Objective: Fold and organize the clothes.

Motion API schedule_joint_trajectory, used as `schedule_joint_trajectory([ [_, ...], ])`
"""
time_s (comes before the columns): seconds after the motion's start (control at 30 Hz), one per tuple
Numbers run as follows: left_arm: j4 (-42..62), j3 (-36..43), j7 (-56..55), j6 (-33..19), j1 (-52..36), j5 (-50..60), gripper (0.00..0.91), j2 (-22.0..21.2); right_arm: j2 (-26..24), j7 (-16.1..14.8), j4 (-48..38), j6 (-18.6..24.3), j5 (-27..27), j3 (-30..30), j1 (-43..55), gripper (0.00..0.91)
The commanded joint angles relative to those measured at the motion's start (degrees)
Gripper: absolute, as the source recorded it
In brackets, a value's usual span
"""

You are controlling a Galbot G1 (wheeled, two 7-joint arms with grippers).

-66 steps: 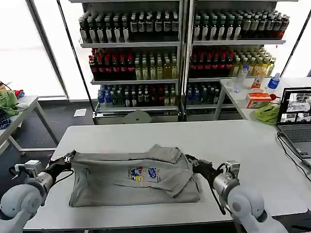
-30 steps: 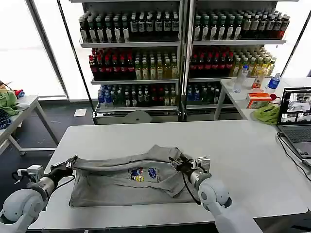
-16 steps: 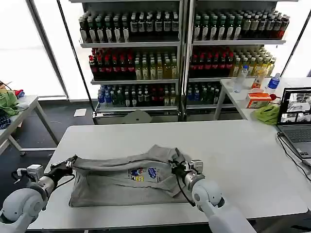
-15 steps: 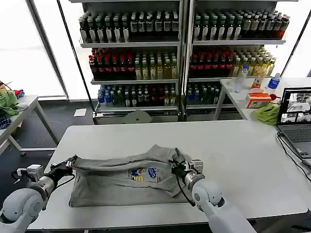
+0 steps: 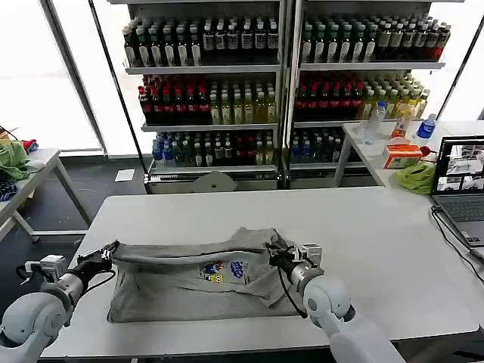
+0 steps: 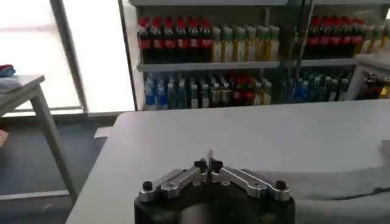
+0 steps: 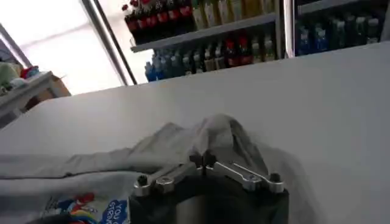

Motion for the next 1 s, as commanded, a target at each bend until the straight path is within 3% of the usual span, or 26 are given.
schedule_joint_trajectory([
  [0.03, -0.3, -0.4, -0.3, 0.0, 0.1, -0.3, 0.000, 0.3, -0.8, 0.4, 7.9, 0.0, 2.3, 2.8, -2.7, 0.000],
  [0.33, -2.6, -3.1, -0.9, 0.3, 2.1, -1.5, 0.000, 0.1, -2.0, 0.8, 16.3, -0.1, 4.4, 6.3, -8.4, 0.000],
  [0.67, -8.3, -9.7, -1.7, 4.7, 9.9, -2.0, 0.000, -0.3, -1.9, 0.9, 24.4, -0.1, 4.0, 10.2, -18.7, 0.000],
  [1.0, -11.8, -13.0, -1.4, 6.7, 17.8, 0.7, 0.000, -3.1, -3.2, -1.6, 25.6, 0.0, -2.3, 12.5, -29.1, 0.000],
])
